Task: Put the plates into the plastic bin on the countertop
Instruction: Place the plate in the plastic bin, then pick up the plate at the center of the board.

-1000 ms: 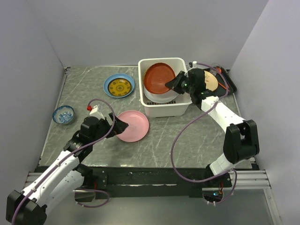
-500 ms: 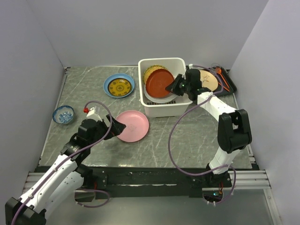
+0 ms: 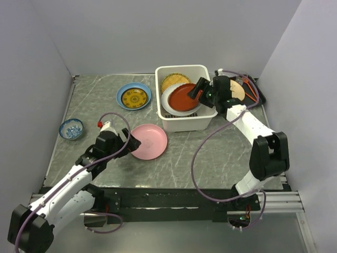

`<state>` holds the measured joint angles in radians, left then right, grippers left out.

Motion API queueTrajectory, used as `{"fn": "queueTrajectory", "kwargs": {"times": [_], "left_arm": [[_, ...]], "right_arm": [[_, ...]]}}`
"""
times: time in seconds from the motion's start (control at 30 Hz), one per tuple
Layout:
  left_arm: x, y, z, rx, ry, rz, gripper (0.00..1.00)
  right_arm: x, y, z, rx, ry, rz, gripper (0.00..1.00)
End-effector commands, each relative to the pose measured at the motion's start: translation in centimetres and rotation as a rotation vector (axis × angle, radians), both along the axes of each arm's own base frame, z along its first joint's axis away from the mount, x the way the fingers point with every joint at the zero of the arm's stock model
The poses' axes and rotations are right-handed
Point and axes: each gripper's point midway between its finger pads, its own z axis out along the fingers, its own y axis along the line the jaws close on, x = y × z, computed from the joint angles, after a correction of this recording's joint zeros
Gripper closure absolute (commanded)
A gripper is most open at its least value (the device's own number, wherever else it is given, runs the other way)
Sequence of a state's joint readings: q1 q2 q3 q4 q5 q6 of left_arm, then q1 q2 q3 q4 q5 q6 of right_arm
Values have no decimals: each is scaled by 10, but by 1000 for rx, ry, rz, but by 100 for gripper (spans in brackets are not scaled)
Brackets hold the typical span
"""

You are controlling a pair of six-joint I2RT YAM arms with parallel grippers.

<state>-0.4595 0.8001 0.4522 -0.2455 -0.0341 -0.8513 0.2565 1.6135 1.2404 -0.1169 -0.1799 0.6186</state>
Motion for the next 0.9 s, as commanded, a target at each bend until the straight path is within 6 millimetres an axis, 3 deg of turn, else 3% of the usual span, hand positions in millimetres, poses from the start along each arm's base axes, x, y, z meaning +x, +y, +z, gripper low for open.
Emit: {"fn": "queueTrajectory", "kwargs": {"times": [0.0, 0.33, 0.47, 0.87], "left_arm": [[15, 8, 6, 13, -27, 80, 1], [15, 12, -13, 44, 21, 103, 1], [13, 11, -30, 50, 68, 112, 4], [19, 10, -46, 68, 108, 126, 21]], "right_arm": [[-7, -25, 50, -50, -132, -76, 11], [-23, -30, 82, -24, -223, -92, 10], [-34, -21, 85, 35, -240, -49, 10], [-86, -6, 82, 100, -248, 29, 10]]}}
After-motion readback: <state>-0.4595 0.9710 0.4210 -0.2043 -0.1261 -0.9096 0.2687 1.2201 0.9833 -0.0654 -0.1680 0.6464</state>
